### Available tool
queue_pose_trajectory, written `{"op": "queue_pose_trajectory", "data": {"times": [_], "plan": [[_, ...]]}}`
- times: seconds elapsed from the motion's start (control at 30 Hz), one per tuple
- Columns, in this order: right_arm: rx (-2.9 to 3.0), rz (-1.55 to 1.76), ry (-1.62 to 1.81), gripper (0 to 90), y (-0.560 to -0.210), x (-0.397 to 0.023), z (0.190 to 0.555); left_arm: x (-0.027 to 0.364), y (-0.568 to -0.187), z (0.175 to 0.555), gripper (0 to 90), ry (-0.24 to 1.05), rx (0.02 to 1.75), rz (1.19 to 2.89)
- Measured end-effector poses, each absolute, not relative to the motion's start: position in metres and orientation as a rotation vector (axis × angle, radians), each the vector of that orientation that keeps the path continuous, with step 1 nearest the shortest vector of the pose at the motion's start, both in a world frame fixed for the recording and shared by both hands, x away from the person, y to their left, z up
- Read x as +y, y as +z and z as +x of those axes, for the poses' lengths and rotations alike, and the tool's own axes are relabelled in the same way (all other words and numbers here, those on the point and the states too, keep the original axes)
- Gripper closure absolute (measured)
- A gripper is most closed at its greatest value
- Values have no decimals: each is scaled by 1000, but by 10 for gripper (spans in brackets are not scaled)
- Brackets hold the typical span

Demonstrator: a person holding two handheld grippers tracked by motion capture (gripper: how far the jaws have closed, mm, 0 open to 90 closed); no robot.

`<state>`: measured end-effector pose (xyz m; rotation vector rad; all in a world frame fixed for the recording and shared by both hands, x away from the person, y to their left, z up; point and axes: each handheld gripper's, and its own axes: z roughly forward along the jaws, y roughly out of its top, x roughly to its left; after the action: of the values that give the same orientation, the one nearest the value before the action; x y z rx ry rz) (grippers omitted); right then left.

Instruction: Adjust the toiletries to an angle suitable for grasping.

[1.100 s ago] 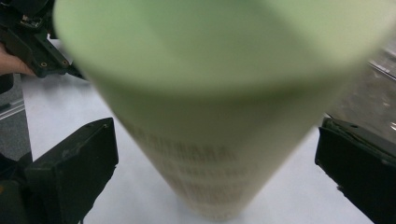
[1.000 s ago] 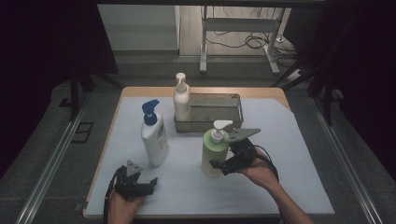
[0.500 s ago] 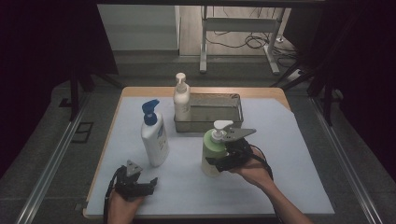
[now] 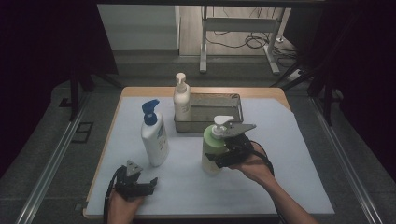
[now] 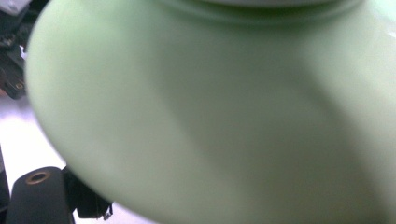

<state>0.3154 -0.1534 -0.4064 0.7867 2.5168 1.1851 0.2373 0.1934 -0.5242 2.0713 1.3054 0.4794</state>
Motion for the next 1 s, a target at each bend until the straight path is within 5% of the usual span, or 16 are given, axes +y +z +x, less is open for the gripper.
{"op": "queue_pose_trajectory", "data": {"times": [1.0], "plan": [[2447,812,1188,123,-341,-137,363,194,-524,237,105,477,1306,2074]]}}
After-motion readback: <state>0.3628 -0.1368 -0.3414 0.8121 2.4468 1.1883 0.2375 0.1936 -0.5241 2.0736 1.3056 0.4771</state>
